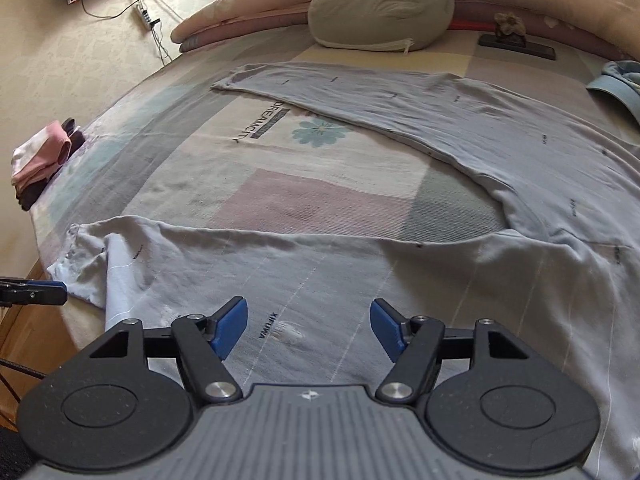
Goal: Fold clothes
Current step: 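Grasp the light grey cuff with the left tool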
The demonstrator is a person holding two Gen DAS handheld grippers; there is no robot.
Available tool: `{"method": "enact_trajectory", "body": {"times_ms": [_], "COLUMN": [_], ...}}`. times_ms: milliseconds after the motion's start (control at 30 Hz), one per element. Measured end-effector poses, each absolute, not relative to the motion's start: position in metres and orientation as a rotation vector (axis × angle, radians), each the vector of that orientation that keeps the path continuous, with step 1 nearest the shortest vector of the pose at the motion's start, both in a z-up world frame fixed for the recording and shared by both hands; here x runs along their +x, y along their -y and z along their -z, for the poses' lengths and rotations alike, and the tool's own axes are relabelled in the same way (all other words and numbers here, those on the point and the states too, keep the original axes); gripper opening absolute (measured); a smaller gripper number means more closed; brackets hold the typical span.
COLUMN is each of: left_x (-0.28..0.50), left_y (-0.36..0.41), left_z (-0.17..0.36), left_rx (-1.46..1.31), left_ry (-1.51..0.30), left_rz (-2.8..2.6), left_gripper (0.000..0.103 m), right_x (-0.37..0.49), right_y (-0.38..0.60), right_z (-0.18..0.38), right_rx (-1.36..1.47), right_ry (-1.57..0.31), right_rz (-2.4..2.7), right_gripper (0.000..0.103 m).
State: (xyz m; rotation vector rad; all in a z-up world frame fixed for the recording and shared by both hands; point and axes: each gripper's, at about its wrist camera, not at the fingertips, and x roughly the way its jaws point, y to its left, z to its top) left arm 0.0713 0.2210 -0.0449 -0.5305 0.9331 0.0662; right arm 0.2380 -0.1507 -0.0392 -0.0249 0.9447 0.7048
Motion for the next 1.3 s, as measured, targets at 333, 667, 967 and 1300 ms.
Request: {"method": "enact_trajectory", "body": {"times_ms": [333, 667, 967, 1300], "left_x": [0.05, 0.036, 0.06, 0.046], "left_y": [-0.276, -0.307, -0.314, -0.32], "left_z": [0.068, 0.075, 0.076, 0.09], "left_rx": [-0.813, -0.926, -0.914, -0.979], "left_ry": [-0.826, -0.724, -0.651, -0.537], "left_rz": [-0.207, -0.295, -0.248, -0.343], "left_gripper": [0.065, 0.066, 0.071, 0.07], "right_x": [0.24, 0.243, 0.243, 0.244], "right_y": [0.14, 0.132, 0.12, 0.128], "right_z": [0.039, 0.038, 0.04, 0.044], "right_rx": [-0.044, -0.071, -0.077, -0.066], "right_ry": [-0.969, -0.978, -0.993, -1.015], "right_rz": [-0.688, -0.686, -0.733, -0.689], "right_gripper": [0.074, 0.075, 0.075, 0.078]}}
